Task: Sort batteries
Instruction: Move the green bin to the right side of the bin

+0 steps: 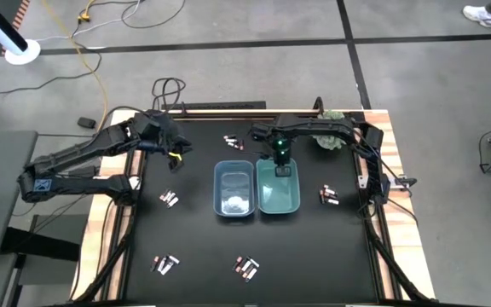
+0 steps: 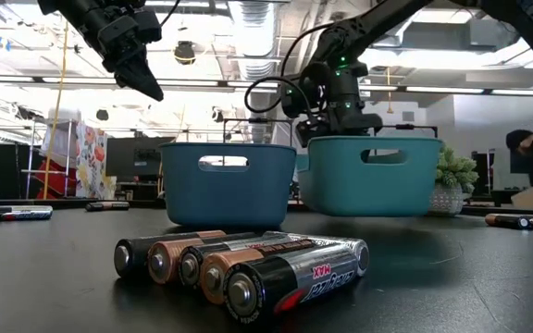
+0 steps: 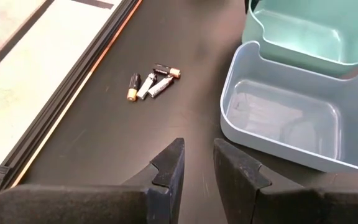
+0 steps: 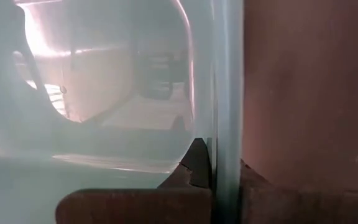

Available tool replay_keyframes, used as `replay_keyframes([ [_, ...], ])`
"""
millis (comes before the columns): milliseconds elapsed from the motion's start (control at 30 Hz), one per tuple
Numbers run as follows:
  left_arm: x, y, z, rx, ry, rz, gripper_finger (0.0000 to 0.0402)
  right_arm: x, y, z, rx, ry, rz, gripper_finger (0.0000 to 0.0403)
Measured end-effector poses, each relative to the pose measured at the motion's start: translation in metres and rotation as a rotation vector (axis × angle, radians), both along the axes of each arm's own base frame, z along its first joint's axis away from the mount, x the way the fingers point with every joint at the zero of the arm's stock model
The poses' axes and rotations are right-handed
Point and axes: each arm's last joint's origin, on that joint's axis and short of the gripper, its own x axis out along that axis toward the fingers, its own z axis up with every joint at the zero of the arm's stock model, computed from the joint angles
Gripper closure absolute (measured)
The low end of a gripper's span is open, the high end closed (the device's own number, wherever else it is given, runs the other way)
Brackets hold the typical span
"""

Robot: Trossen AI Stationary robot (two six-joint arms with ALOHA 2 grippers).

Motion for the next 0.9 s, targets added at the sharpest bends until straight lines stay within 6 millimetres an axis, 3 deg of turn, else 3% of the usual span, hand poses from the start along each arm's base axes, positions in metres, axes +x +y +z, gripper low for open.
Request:
replay_keyframes([
  [500,0.000,0.000,0.000,-0.001,0.003,0.000,0.0322,-0.002,0.011,-0.010,0.008,0.029,-0.001,0.0399],
  [900,0.000,0.000,-0.001,0.007,0.012,-0.010,0.0322,-0.007,-0.009,-0.012,-0.002,0.010,-0.070,0.0395],
])
